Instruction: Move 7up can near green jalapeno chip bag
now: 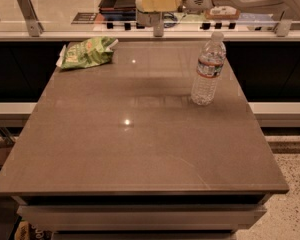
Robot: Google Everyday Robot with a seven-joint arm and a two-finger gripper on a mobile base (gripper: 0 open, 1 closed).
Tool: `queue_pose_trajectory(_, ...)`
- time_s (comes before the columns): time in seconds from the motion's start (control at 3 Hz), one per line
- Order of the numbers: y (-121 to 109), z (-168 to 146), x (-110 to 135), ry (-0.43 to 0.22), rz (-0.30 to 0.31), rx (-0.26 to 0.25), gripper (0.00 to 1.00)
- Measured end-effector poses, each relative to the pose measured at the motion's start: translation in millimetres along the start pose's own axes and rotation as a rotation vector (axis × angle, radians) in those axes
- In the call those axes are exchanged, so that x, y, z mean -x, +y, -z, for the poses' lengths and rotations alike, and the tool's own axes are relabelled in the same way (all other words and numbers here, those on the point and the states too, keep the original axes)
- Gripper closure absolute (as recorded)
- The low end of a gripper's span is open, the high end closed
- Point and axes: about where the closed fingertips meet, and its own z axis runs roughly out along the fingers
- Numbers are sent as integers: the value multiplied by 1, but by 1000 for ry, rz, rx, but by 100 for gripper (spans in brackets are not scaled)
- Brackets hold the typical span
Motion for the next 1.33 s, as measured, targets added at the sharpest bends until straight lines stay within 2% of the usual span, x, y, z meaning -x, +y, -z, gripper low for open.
queue_pose_trajectory(0.67,-13,-24,-6,-16,-7,62,100)
queue_pose_trajectory(1.33,-26,-40,-22,-15,-44,107,100)
